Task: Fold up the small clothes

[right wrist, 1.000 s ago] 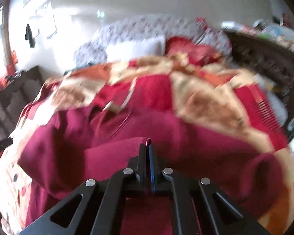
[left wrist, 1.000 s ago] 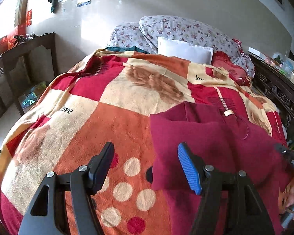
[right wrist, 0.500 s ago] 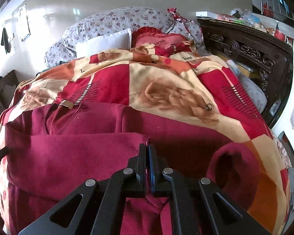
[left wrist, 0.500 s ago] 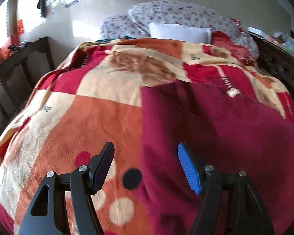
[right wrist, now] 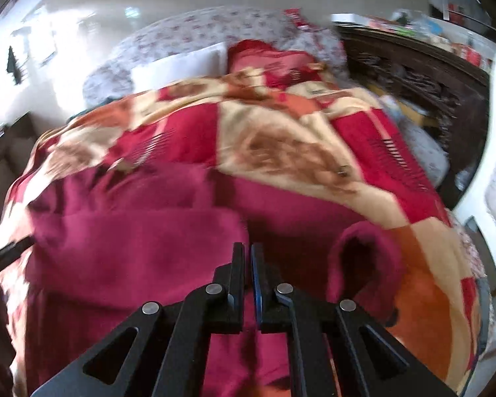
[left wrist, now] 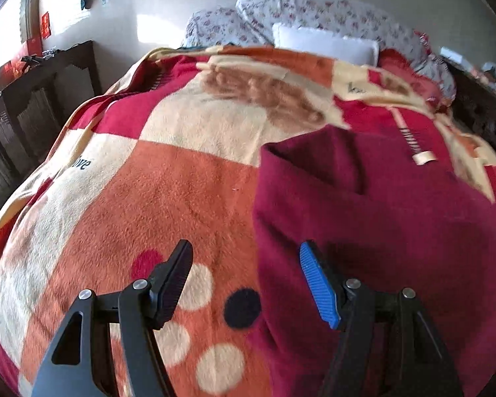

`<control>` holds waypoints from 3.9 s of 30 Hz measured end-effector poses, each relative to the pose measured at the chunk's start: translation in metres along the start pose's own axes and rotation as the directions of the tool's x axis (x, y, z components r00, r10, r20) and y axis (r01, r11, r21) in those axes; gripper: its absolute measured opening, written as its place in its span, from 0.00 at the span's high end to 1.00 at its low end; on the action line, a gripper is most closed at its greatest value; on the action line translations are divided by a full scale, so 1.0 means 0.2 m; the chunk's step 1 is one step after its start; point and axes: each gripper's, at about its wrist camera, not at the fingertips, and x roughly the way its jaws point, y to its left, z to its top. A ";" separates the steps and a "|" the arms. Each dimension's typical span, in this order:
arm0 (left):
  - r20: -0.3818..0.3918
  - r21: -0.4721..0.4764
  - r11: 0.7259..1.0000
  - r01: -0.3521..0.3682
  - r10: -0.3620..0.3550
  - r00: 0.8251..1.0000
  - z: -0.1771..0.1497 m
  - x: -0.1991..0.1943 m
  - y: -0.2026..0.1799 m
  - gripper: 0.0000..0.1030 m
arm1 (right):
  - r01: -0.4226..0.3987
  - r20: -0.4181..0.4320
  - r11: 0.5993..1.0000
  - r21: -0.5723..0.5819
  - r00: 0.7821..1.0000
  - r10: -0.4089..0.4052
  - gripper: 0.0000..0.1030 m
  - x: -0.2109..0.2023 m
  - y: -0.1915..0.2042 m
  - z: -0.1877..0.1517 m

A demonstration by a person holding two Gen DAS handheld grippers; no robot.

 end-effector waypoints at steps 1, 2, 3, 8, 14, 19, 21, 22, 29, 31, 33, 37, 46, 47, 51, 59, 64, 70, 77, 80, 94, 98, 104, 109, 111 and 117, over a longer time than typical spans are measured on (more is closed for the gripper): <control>0.005 0.004 1.000 0.015 -0.015 1.000 -0.01 -0.03 -0.01 0.35 | -0.022 -0.012 1.000 -0.012 1.000 0.022 0.95 0.02 0.03 -0.01; 0.012 0.011 0.999 0.032 -0.032 0.999 -0.04 -0.07 -0.02 0.35 | -0.034 -0.023 0.999 -0.027 0.999 0.033 0.95 0.04 0.06 -0.01; 0.015 0.019 0.999 0.040 -0.040 0.999 -0.05 -0.09 -0.04 0.35 | -0.031 -0.038 0.998 -0.045 0.999 0.030 0.95 0.07 0.10 -0.03; -0.018 0.098 0.995 0.032 -0.031 0.999 -0.17 -0.08 -0.12 0.35 | -0.017 -0.122 0.998 -0.062 0.992 0.010 0.95 0.23 0.14 -0.09; -0.060 0.056 0.998 0.027 -0.023 0.998 -0.24 0.00 -0.08 0.27 | 0.020 -0.106 0.998 -0.054 0.994 -0.025 0.84 0.18 0.11 -0.12; -0.050 0.063 0.998 0.016 -0.012 0.999 -0.25 -0.04 -0.08 0.27 | -0.001 -0.068 0.998 -0.059 0.998 -0.003 0.68 0.07 0.13 -0.14; -0.045 0.068 0.998 0.010 -0.007 0.999 -0.25 -0.06 -0.09 0.27 | 0.000 -0.048 0.998 -0.058 0.999 -0.003 0.65 0.06 0.15 -0.13; -0.043 0.067 0.998 0.012 -0.009 0.999 -0.25 -0.07 -0.10 0.27 | 0.000 -0.043 0.999 -0.051 0.999 -0.002 0.63 0.06 0.15 -0.13; -0.017 0.080 0.997 0.015 -0.013 1.000 -0.23 -0.17 -0.14 0.27 | 0.019 -0.040 1.000 0.014 0.999 -0.018 0.61 0.16 0.14 -0.10; -0.005 0.084 0.996 0.012 -0.011 1.000 -0.22 -0.20 -0.16 0.27 | 0.018 -0.062 1.000 0.024 0.998 -0.016 0.61 0.20 0.15 -0.11; 0.000 0.081 0.997 0.017 -0.017 1.000 -0.21 -0.21 -0.18 0.27 | 0.026 -0.061 0.999 0.022 0.998 -0.025 0.60 0.21 0.15 -0.12; -0.002 0.088 0.995 0.035 -0.035 0.999 -0.19 -0.20 -0.24 0.27 | 0.025 -0.062 1.000 0.004 0.998 -0.025 0.55 0.20 0.15 -0.13; -0.083 0.122 0.989 0.082 -0.072 0.994 -0.26 -0.08 -0.42 0.27 | -0.043 -0.048 0.998 0.042 0.998 0.045 0.46 0.06 0.06 -0.18; -0.081 0.127 0.989 0.079 -0.069 0.994 -0.27 -0.07 -0.44 0.26 | -0.030 -0.030 0.999 0.045 0.999 0.031 0.43 0.02 0.04 -0.19; -0.054 0.123 0.990 0.065 -0.059 0.997 -0.30 -0.05 -0.46 0.20 | -0.002 0.065 0.989 0.150 0.998 -0.008 0.31 -0.21 -0.16 -0.25; -0.043 0.099 0.992 0.073 -0.069 0.997 -0.32 -0.03 -0.45 0.14 | 0.101 0.086 0.950 0.296 0.988 -0.131 0.30 -0.33 -0.45 -0.27; -0.049 0.079 0.993 0.093 -0.089 0.995 -0.31 -0.01 -0.43 0.11 | 0.065 0.075 0.939 0.339 0.993 -0.096 0.30 -0.29 -0.45 -0.29; -0.046 0.083 0.993 0.089 -0.085 0.995 -0.32 -0.01 -0.44 0.10 | -0.001 0.119 0.978 0.207 0.993 -0.024 0.30 -0.27 -0.19 -0.19; -0.032 0.083 0.992 0.098 -0.095 0.995 -0.31 -0.03 -0.44 0.10 | -0.025 0.069 0.985 0.174 0.998 0.013 0.30 -0.17 -0.06 -0.19; 0.000 0.087 0.991 0.104 -0.104 0.995 -0.29 -0.09 -0.43 0.10 | -0.019 0.073 0.990 0.143 0.997 0.009 0.30 -0.18 -0.04 -0.18; 0.068 0.146 0.978 0.149 -0.160 0.985 -0.12 -0.25 -0.57 0.10 | 0.128 0.023 0.937 0.326 0.989 -0.143 0.22 -0.31 -0.53 -0.35; 0.030 0.181 0.972 0.152 -0.160 0.987 -0.15 -0.18 -0.68 0.10 | 0.012 0.027 0.920 0.392 0.999 -0.025 0.22 -0.29 -0.57 -0.38; -0.020 0.187 0.970 0.153 -0.152 0.988 -0.20 -0.09 -0.72 0.10 | -0.073 -0.022 0.959 0.274 0.996 0.082 0.22 -0.19 -0.34 -0.41; -0.037 0.179 0.971 0.157 -0.152 0.988 -0.21 -0.06 -0.72 0.10 | 0.012 -0.075 0.991 0.134 0.997 -0.002 0.84 -0.03 -0.27 -0.42; -0.034 0.171 0.972 0.160 -0.157 0.987 -0.22 -0.06 -0.70 0.10 | 0.029 -0.034 0.992 0.125 0.999 -0.025 0.87 -0.09 -0.32 -0.41; -0.060 0.158 0.972 0.172 -0.164 0.985 -0.23 -0.03 -0.69 0.10 | 0.439 0.123 0.898 -0.007 0.892 -0.435 0.88 -0.40 -0.47 -0.32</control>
